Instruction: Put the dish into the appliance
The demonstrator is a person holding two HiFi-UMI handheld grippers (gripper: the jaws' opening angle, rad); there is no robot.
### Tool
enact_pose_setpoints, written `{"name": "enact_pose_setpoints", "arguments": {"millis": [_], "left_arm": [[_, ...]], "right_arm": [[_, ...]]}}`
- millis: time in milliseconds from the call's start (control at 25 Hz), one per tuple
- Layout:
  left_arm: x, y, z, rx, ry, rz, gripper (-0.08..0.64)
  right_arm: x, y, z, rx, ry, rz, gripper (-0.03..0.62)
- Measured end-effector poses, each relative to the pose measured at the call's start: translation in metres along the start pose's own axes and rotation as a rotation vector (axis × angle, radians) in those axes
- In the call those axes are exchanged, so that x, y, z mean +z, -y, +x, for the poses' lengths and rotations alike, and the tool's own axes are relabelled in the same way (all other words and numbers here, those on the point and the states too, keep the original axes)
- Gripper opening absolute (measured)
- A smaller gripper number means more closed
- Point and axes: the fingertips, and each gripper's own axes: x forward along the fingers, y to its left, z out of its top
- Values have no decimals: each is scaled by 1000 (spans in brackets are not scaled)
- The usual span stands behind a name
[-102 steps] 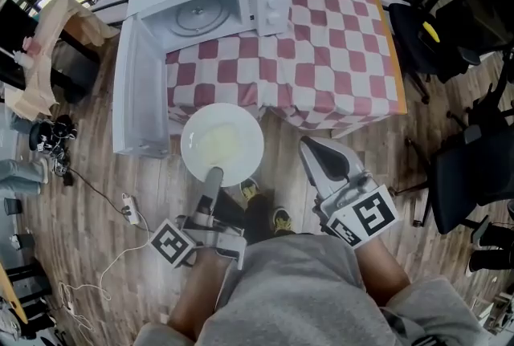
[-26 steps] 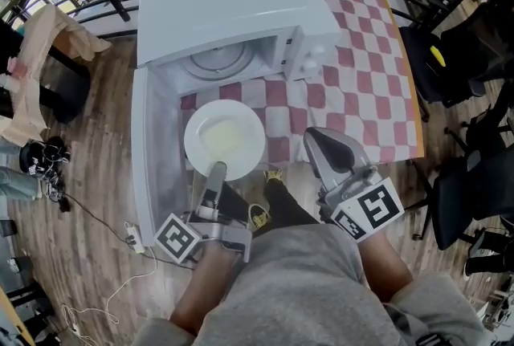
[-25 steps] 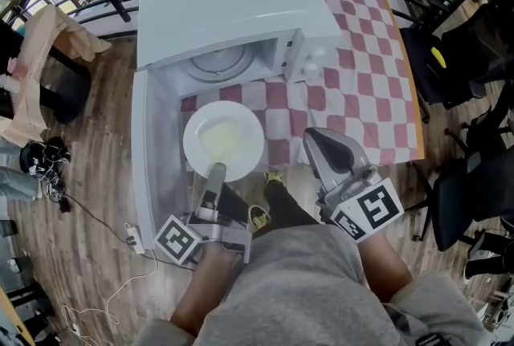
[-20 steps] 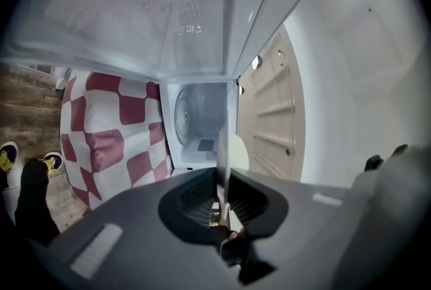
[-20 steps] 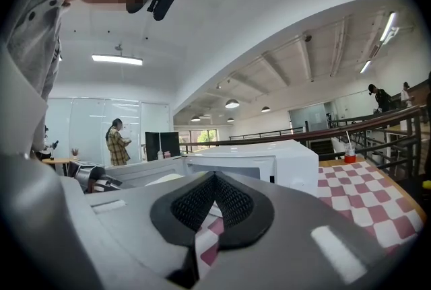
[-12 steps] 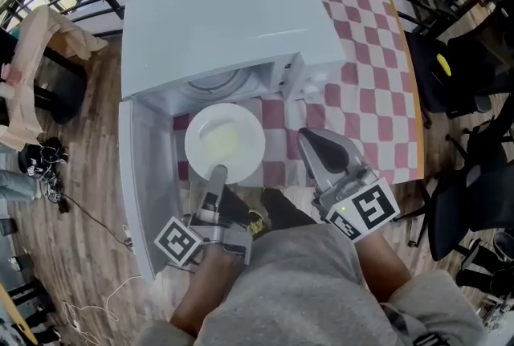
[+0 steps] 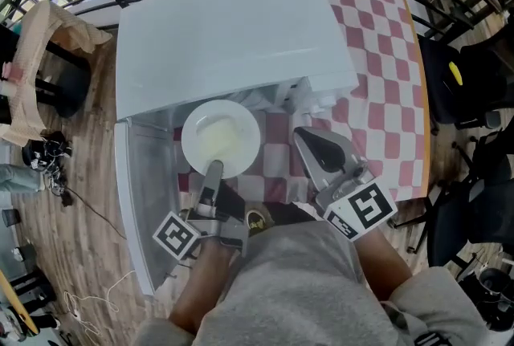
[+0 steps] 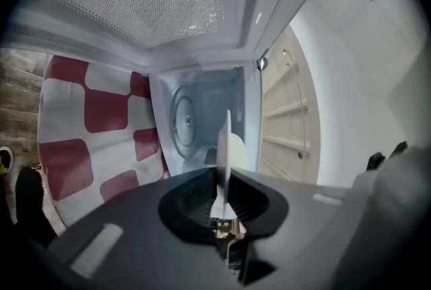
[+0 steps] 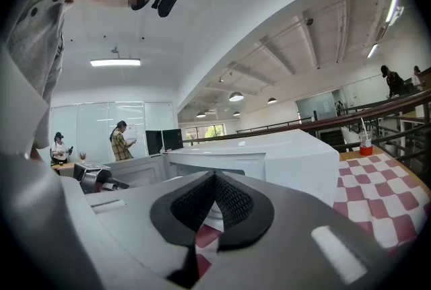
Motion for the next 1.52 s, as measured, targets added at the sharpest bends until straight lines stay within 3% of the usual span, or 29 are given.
{"name": "enact_pose_setpoints", "arguments": {"millis": [680,1160,1520], "left_arm": [[11,-23,47,73,69,12,38],[37,-57,75,124,123,-52,38],[55,-74,108,160,104,-61,38]], "right_arm": [[-10,42,33,102,0,57,-2],[-20,16,46,186,-4,80,-2],[-28,-3,59,192,-16,96,-2]]}}
